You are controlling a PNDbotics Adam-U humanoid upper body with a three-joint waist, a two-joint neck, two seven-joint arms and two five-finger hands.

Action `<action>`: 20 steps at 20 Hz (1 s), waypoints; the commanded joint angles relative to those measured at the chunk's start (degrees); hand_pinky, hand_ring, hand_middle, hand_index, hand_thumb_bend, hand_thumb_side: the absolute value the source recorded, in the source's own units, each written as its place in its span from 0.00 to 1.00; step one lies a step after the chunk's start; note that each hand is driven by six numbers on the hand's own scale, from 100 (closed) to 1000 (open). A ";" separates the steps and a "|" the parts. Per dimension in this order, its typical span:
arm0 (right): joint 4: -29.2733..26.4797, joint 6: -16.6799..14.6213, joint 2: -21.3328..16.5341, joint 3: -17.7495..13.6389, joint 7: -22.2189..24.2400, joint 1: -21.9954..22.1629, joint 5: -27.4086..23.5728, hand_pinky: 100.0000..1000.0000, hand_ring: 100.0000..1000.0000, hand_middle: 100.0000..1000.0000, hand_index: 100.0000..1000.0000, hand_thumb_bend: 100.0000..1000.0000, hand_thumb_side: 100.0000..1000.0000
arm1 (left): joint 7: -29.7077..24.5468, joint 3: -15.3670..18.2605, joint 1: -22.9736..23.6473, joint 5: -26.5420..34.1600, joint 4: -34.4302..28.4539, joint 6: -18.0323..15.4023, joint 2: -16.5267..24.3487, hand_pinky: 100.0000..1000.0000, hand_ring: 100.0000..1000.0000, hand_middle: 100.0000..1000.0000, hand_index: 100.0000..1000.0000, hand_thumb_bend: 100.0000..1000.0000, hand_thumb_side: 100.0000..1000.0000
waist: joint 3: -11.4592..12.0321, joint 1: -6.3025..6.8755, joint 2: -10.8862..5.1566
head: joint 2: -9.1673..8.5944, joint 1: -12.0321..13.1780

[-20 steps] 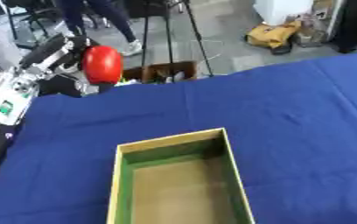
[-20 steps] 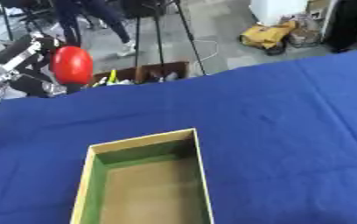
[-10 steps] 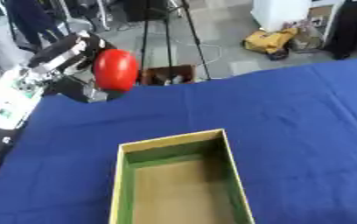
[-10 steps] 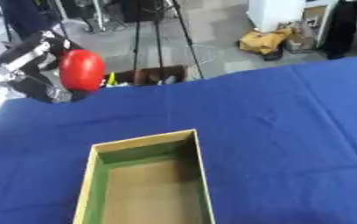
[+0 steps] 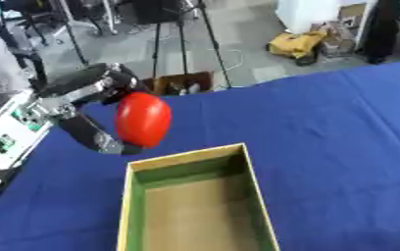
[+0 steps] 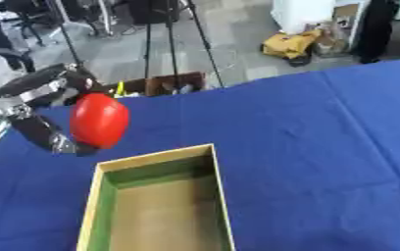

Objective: Pick up objects on the table and place them in the box.

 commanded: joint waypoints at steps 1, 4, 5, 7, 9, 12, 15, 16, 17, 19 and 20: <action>-1.23 0.26 -0.80 -0.22 -0.04 -0.63 0.01 0.25 0.36 0.35 0.57 0.05 0.78 | -1.71 -0.85 -0.32 0.27 -5.05 0.81 2.75 0.00 0.24 0.29 0.50 0.00 0.27 | 0.05 -0.30 -0.76 | -0.08 0.06; -1.23 0.34 -0.76 -0.15 -0.02 -0.68 0.14 0.25 0.36 0.35 0.57 0.06 0.78 | -2.79 -2.24 0.19 -1.40 -7.72 2.24 3.47 0.00 0.25 0.30 0.50 0.00 0.27 | 0.05 -0.21 -0.68 | -0.09 0.38; -1.23 0.35 -0.74 -0.12 0.00 -0.69 0.18 0.25 0.36 0.35 0.57 0.06 0.78 | -3.09 -2.69 0.27 -1.96 -8.13 2.51 3.59 0.00 0.26 0.30 0.50 0.00 0.27 | 0.04 -0.19 -0.66 | -0.09 0.48; -1.23 0.39 -0.66 -0.09 0.03 -0.71 0.30 0.25 0.36 0.35 0.57 0.06 0.78 | -3.92 -3.59 0.28 -3.05 -8.61 2.66 3.61 0.00 0.26 0.30 0.50 0.00 0.27 | 0.02 -0.16 -0.59 | -0.07 0.68; -1.23 0.42 -0.60 -0.05 0.06 -0.74 0.40 0.25 0.36 0.35 0.57 0.06 0.78 | -4.46 -4.25 0.18 -3.77 -8.79 2.54 3.56 0.00 0.27 0.31 0.50 0.00 0.27 | -0.04 -0.12 -0.52 | -0.01 0.91; -1.23 0.52 -0.39 -0.01 0.13 -0.76 0.64 0.25 0.36 0.35 0.57 0.06 0.78 | -6.50 -5.95 -0.47 -5.39 -8.65 2.06 2.69 0.00 0.27 0.31 0.50 0.00 0.28 | -0.12 -0.12 -0.37 | 0.06 1.22; -1.23 0.58 -0.22 0.08 0.23 -0.76 0.93 0.25 0.36 0.35 0.57 0.06 0.78 | -8.80 -7.55 -1.37 -7.21 -7.89 1.53 1.56 0.03 0.29 0.32 0.51 0.00 0.28 | -0.23 -0.08 -0.27 | 0.20 1.50; -1.23 0.63 -0.17 0.09 0.25 -0.75 1.01 0.25 0.36 0.35 0.57 0.06 0.78 | -9.68 -7.89 -1.74 -7.85 -7.39 1.37 1.09 0.03 0.29 0.32 0.51 0.00 0.29 | -0.22 -0.07 -0.27 | 0.24 1.54; -1.23 0.69 -0.11 0.10 0.28 -0.72 1.10 0.25 0.36 0.35 0.57 0.07 0.78 | -10.55 -8.11 -2.10 -8.41 -6.73 1.30 0.59 0.04 0.29 0.33 0.51 0.00 0.29 | -0.21 -0.05 -0.28 | 0.28 1.55; -1.23 0.81 -0.03 0.10 0.33 -0.64 1.28 0.25 0.36 0.34 0.57 0.07 0.78 | -12.21 -8.39 -2.70 -9.44 -5.22 1.25 -0.25 0.05 0.30 0.33 0.50 0.00 0.29 | -0.13 -0.02 -0.32 | 0.44 1.53; -1.23 0.87 -0.01 0.09 0.34 -0.56 1.37 0.25 0.36 0.34 0.57 0.07 0.78 | -12.90 -8.54 -2.97 -10.00 -4.36 1.24 -0.69 0.05 0.30 0.33 0.49 0.00 0.29 | -0.04 0.01 -0.39 | 0.58 1.49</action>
